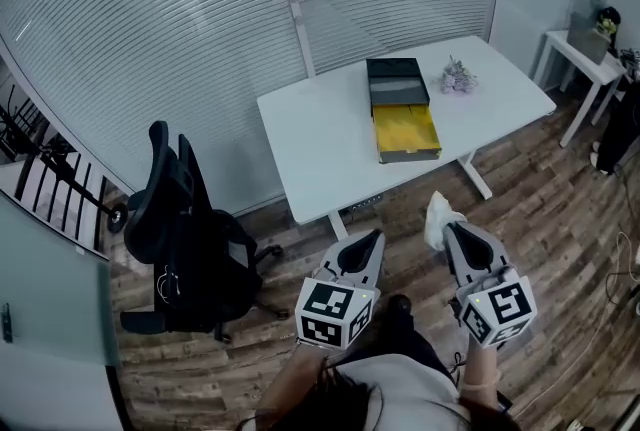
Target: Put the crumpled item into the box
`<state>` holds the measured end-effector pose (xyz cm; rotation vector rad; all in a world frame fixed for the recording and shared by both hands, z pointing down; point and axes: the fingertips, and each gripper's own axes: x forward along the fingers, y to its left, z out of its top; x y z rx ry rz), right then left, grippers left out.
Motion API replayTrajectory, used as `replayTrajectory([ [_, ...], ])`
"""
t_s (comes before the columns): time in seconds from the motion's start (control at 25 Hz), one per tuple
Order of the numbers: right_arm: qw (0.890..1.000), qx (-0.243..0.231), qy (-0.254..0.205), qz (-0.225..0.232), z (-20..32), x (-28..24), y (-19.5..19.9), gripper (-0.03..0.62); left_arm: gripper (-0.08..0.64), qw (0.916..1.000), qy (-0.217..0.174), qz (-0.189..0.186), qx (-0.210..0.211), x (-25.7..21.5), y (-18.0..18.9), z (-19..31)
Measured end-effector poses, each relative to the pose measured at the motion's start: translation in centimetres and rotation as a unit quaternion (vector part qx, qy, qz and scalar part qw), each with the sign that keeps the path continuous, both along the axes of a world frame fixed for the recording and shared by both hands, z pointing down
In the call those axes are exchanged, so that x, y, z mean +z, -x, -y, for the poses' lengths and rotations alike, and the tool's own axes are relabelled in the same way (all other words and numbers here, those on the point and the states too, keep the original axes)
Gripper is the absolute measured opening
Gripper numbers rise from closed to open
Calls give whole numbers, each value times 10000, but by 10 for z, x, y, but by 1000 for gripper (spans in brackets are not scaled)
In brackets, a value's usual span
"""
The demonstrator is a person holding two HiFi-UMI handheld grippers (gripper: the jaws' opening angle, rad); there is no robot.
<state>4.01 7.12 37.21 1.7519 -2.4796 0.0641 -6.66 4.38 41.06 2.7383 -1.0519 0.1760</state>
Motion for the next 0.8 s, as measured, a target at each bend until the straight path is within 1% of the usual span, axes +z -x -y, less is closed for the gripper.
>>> replayTrajectory([
  [0.44,9996,-198,135,123,66,9,-37,32,18,9998,36,94,-185,1,-38,69],
  [0.8,9994,-235,189,169,107,13,-75,32,18,9995,7,102,-304,-5,-69,117],
])
